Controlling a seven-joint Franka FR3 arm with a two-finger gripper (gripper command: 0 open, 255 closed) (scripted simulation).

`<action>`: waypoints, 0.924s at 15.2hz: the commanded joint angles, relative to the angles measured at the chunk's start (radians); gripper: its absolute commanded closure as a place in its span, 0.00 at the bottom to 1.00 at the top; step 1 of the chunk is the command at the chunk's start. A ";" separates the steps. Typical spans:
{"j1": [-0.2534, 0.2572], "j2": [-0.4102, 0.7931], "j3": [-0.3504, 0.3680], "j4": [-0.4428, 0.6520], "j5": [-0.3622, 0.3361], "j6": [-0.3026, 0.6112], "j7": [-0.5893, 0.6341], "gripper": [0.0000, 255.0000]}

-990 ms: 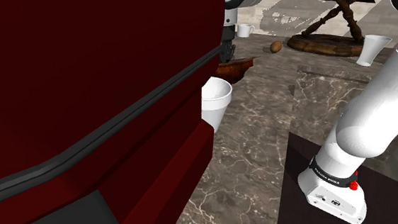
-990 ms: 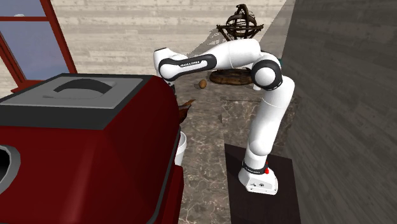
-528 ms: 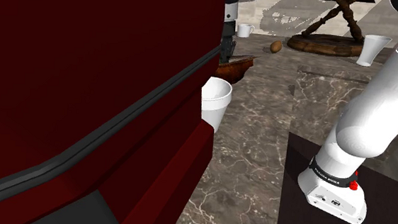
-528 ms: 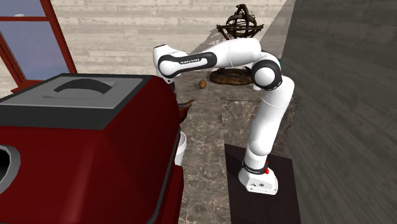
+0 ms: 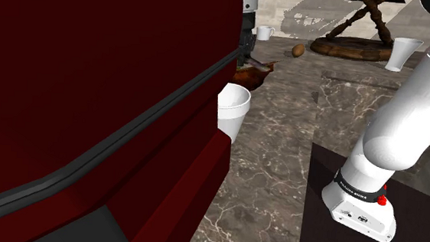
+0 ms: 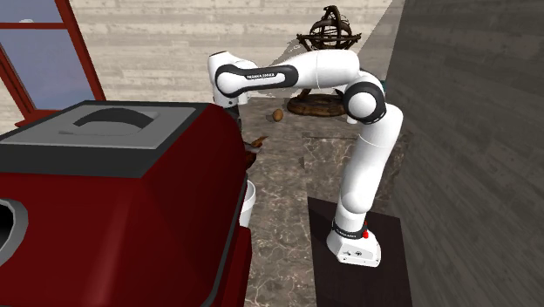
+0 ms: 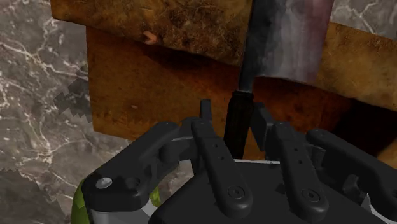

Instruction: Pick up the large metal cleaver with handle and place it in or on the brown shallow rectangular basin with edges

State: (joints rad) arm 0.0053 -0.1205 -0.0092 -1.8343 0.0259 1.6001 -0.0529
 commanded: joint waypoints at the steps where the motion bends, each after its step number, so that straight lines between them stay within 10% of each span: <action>1: 0.003 -0.039 0.004 -0.018 -0.001 0.005 0.011 0.00; 14: 0.016 -0.248 0.033 -0.218 -0.004 0.124 0.068 0.00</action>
State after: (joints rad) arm 0.0213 -0.3676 0.0235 -2.0300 0.0217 1.7021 0.0147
